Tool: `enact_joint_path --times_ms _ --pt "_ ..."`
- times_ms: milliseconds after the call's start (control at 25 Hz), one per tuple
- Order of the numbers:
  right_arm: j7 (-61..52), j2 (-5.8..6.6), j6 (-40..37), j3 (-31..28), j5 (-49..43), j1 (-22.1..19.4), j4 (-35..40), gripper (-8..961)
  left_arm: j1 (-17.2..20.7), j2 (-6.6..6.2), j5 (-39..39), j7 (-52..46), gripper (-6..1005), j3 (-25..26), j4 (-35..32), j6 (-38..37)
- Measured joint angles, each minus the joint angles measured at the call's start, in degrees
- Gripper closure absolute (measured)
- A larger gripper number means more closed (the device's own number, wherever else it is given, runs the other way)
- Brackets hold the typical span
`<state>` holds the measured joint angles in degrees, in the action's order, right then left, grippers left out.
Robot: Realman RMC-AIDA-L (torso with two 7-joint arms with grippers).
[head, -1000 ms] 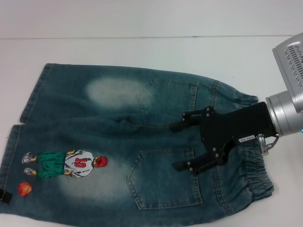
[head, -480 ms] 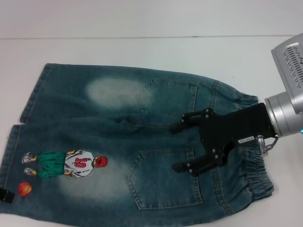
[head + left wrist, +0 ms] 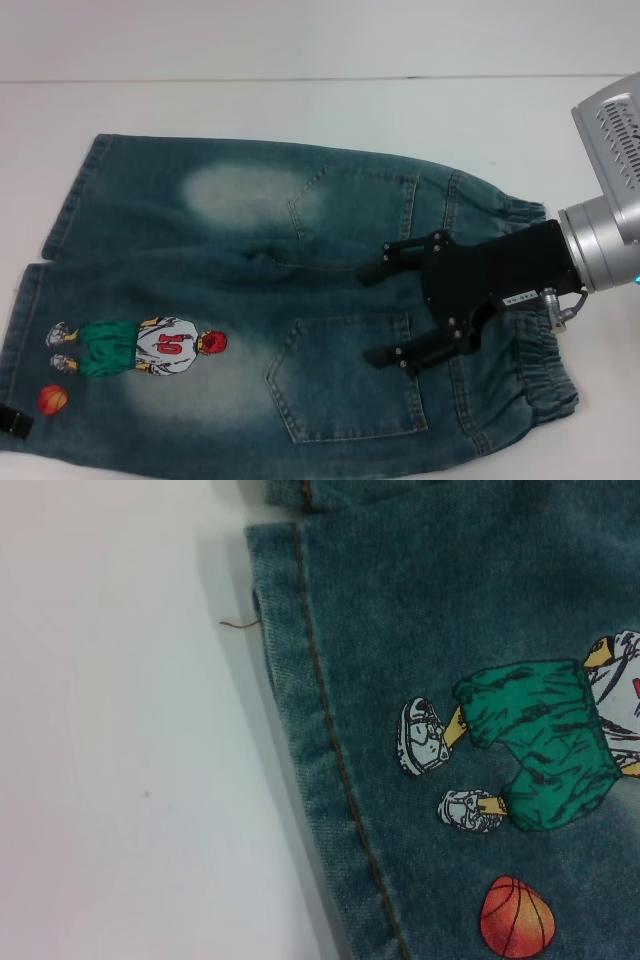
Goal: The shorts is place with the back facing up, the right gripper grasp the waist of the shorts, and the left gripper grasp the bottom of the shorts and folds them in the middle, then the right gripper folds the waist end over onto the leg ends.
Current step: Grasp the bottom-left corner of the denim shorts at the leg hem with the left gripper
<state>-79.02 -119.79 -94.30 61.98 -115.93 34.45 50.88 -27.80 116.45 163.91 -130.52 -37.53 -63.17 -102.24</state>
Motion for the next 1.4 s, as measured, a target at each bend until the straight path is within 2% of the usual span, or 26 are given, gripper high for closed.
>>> enact_joint_path --times_ms 240,560,760,1000,1240,1400 --pt "0.0 0.00 0.0 0.0 0.0 -0.1 0.0 41 0.1 0.04 0.0 0.0 214 -0.2 0.0 -0.1" --pt "0.1 0.00 0.7 0.0 0.0 -0.4 -0.1 41 0.1 0.16 0.0 0.1 333 -1.4 -0.1 -0.6" --pt "0.1 0.00 0.9 0.1 0.0 -0.4 -0.2 41 -0.1 0.17 0.0 0.2 574 -1.5 -0.3 -1.0" --pt "0.1 0.00 1.0 0.2 0.1 -0.4 -0.2 41 -0.2 0.18 0.0 0.1 807 -1.6 -0.1 -0.9" --pt "0.0 0.00 1.0 0.2 0.3 -0.4 -0.1 41 -0.2 0.27 -0.1 0.4 941 -1.4 -0.1 -0.7" --pt "-0.6 0.02 1.0 -0.2 0.3 -0.5 0.0 41 -0.3 0.27 -0.2 0.7 941 -1.1 0.0 -0.9"
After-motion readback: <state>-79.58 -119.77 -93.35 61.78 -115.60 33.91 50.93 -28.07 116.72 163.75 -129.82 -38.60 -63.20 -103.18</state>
